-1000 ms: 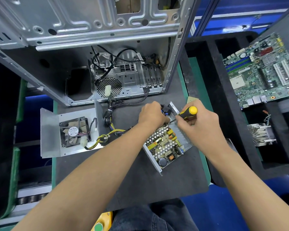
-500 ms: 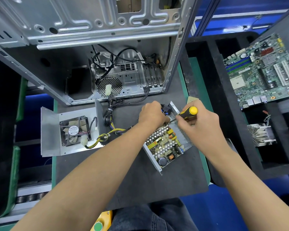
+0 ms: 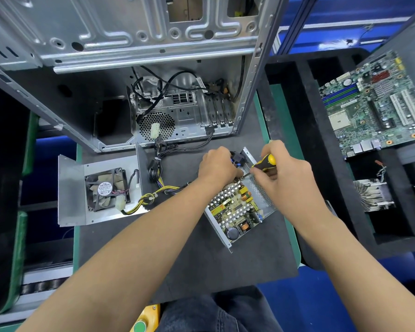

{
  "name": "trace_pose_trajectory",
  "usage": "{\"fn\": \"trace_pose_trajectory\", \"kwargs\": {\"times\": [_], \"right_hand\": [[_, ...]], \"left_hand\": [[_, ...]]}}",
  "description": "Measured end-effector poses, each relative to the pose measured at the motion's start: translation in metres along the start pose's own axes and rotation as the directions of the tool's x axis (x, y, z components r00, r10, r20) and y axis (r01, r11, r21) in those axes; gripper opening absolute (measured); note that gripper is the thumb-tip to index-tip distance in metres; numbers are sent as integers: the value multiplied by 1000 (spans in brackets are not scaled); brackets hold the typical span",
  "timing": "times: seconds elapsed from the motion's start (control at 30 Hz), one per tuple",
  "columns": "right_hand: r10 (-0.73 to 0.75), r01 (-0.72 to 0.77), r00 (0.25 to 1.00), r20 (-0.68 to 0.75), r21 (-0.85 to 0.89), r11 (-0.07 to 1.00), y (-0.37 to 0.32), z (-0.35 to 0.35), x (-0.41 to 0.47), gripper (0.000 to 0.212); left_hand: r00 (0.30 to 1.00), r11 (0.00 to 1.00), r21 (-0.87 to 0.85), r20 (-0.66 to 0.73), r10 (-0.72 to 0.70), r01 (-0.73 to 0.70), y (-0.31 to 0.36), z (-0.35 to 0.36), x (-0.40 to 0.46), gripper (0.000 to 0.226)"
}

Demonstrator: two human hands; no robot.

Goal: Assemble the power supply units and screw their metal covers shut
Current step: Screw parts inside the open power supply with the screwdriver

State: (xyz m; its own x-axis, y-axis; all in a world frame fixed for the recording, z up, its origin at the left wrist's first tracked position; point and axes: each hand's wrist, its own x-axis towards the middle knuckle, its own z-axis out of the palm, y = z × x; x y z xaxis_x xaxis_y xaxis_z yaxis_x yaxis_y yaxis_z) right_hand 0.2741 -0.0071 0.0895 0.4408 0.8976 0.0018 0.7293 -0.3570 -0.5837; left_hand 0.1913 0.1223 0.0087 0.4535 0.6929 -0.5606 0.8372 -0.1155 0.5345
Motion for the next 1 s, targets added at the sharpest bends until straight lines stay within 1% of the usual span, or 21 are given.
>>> {"fn": "trace_pose_trajectory", "kwargs": {"times": [0.07, 0.13, 0.2, 0.27, 0.33, 0.4, 0.43, 0.5, 0.53, 0.6, 0.67, 0.7, 0.8, 0.87, 0.93, 0.97, 1.0], "right_hand": [[-32, 32, 999, -4, -38, 999, -4, -2, 2, 28], [-26, 26, 1000, -1, -32, 999, -8, -4, 4, 22], [-16, 17, 1000, 7, -38, 999, -10, -7, 5, 17], [2, -1, 1000, 25, -55, 998, -11, -10, 7, 15], [-11, 15, 999, 36, -107, 994, -14, -13, 9, 15], [-50, 61, 997, 55, -204, 977, -16, -14, 11, 18], [-56, 78, 995, 86, -280, 957, -17, -14, 14, 20], [-19, 85, 988, 150, -445, 892, -20, -15, 20, 25], [14, 68, 986, 166, -481, 874, -22, -16, 23, 27], [46, 61, 974, 220, -457, 887, -25, -19, 26, 26], [-2, 122, 962, 272, -426, 897, -27, -20, 25, 18], [-4, 131, 958, 286, -424, 896, -26, -21, 24, 17], [20, 112, 961, 274, -458, 882, -23, -22, 21, 18], [16, 136, 964, 267, -541, 830, -21, -20, 18, 18], [-5, 187, 963, 270, -655, 732, -20, -15, 16, 24], [-2, 190, 964, 268, -679, 709, -20, -13, 15, 29], [6, 191, 961, 277, -676, 712, -20, -12, 15, 31]], "left_hand": [[1000, 1000, -4, -2, 8, -8, -1, 1, 0, 40], [1000, 1000, -4, -4, 9, -9, -1, 1, 0, 37], [1000, 1000, -2, -2, 8, -8, -1, 1, 0, 39], [1000, 1000, 2, -1, 3, -3, 0, 0, 1, 41], [1000, 1000, 0, -1, 4, -4, 0, 0, 0, 41], [1000, 1000, -8, -2, 10, -10, -1, 0, 0, 39], [1000, 1000, -13, -2, 13, -13, -1, 1, 0, 39], [1000, 1000, -20, -5, 17, -17, -1, 1, -1, 39], [1000, 1000, -22, -10, 19, -19, -1, 1, -1, 38], [1000, 999, -25, -12, 20, -21, -1, 0, -1, 34], [1000, 999, -29, -10, 23, -23, -1, 1, -1, 34], [1000, 999, -27, -8, 24, -24, -1, 1, -1, 36], [1000, 999, -15, -4, 31, -31, -2, 1, -1, 41], [999, 999, -5, -4, 33, -33, -2, 1, 0, 41], [999, 999, 1, -8, 34, -34, -1, 1, -1, 41], [999, 999, 0, -8, 35, -35, -1, 1, -1, 40], [999, 999, 0, -6, 35, -35, -1, 1, -1, 40]]}}
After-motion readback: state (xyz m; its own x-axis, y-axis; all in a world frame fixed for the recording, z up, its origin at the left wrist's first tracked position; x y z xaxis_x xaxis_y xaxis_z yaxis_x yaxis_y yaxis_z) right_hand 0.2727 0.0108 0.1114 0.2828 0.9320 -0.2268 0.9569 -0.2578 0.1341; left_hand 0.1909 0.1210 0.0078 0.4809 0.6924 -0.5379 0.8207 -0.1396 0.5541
